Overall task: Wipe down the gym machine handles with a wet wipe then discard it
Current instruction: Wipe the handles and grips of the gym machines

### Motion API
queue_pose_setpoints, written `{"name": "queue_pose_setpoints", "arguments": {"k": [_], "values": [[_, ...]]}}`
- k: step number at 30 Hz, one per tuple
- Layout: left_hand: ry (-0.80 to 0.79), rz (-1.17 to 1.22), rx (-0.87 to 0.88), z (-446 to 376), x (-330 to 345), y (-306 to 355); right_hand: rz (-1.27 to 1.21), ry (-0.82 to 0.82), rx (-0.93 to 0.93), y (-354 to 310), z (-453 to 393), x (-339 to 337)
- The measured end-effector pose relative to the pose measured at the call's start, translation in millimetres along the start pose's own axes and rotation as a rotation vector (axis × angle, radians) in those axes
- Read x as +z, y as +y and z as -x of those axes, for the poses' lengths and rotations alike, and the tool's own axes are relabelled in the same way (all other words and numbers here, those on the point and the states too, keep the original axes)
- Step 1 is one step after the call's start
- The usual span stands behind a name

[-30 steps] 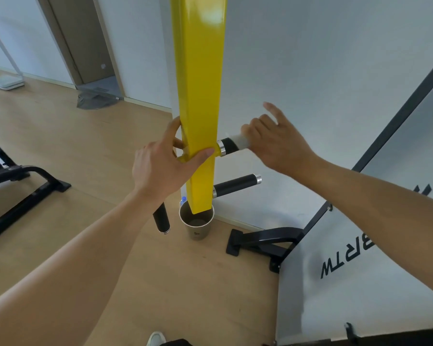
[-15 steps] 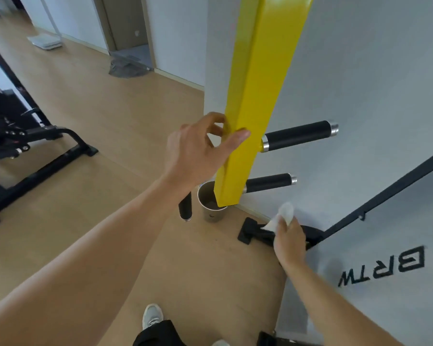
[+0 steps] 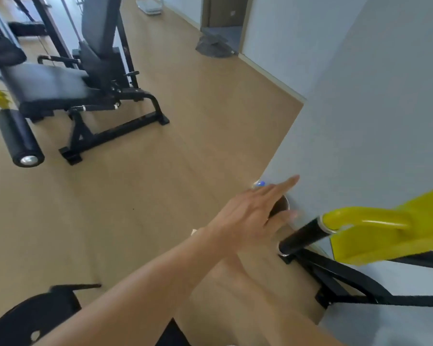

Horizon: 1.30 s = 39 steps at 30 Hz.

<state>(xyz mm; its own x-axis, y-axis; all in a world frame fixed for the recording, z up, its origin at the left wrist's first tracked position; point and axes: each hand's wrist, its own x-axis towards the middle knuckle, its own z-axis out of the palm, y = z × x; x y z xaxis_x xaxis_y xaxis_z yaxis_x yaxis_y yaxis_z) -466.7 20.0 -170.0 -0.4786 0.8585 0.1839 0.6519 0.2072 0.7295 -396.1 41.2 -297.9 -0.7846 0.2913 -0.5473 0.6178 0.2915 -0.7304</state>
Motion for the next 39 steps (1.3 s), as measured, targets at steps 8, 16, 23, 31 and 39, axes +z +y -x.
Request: {"name": "queue_pose_setpoints", "arguments": {"k": [8, 16, 23, 31, 39], "values": [[0.412, 0.163, -0.88, 92, -125, -220, -0.372, 0.006, 0.043, -139, -97, 73], [0.551, 0.712, -1.023, 130, -228, -305, -0.435, -0.083, -0.081, -263, -177, 121], [0.776, 0.759, -0.98, 78, -299, -364, -0.445, -0.221, -0.108, -350, -270, 126], [0.972, 0.652, -1.0, -12, -364, -441, -0.485, -0.411, -0.018, -436, -410, 108], [1.144, 0.556, -1.011, -69, -432, -501, -0.353, -0.517, -0.013, -532, -520, 122]]}}
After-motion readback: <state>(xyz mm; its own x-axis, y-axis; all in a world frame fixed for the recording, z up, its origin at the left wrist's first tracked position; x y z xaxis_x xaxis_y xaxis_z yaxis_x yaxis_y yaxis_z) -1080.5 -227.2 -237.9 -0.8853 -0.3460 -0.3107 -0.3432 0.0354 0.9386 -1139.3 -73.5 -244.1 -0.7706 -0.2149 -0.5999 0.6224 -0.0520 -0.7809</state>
